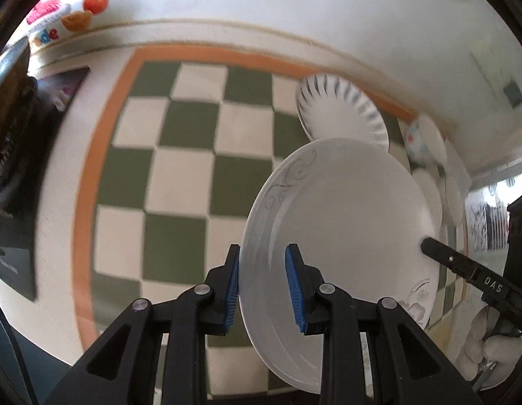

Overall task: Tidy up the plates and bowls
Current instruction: 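Lower the held plate beside the swirl plate and grip both rims together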

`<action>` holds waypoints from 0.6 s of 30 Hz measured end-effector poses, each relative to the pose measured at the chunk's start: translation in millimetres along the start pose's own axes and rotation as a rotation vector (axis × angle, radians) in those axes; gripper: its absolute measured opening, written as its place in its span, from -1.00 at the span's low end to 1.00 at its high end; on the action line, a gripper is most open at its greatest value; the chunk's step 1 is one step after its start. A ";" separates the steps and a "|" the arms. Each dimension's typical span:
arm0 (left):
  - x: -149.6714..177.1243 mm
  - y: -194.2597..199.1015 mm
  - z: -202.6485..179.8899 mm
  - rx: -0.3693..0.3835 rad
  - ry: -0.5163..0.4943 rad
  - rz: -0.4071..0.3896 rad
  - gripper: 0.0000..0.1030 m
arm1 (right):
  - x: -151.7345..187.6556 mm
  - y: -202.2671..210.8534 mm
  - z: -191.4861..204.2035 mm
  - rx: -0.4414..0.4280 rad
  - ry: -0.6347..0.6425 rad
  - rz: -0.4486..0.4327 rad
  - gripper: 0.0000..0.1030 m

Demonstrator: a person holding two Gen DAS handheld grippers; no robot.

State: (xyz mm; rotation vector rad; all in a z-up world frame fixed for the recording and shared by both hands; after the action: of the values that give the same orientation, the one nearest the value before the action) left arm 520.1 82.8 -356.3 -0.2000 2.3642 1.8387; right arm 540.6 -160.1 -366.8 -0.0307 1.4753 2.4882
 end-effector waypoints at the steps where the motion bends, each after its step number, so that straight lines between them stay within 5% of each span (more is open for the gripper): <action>1: 7.7 -7.1 -4.1 0.000 -0.005 0.014 -0.54 | 8.2 1.3 -7.7 0.002 -0.009 0.004 -0.79; 9: 45.6 -44.2 -18.8 -0.031 -0.042 0.085 -0.54 | 54.4 -6.0 -55.4 0.026 -0.042 0.029 -0.79; 18: 57.3 -65.8 -25.8 -0.091 -0.082 0.137 -0.54 | 69.1 -24.9 -78.7 0.031 -0.040 0.078 -0.79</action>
State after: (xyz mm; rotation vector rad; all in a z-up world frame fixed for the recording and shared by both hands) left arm 475.6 40.6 -423.6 0.0283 2.2934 1.9768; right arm 470.8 -203.1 -436.6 0.0835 1.5258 2.5104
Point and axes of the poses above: each gripper's, at about its wrist camera, not at the fingertips, and y roughly against the way its jaws point, z to its left, x to its underside, the point moved 4 cm from there along -y, roughly the way its jaws point, and after that the axes turned 2 degrees about -x, right-handed, at the moved point
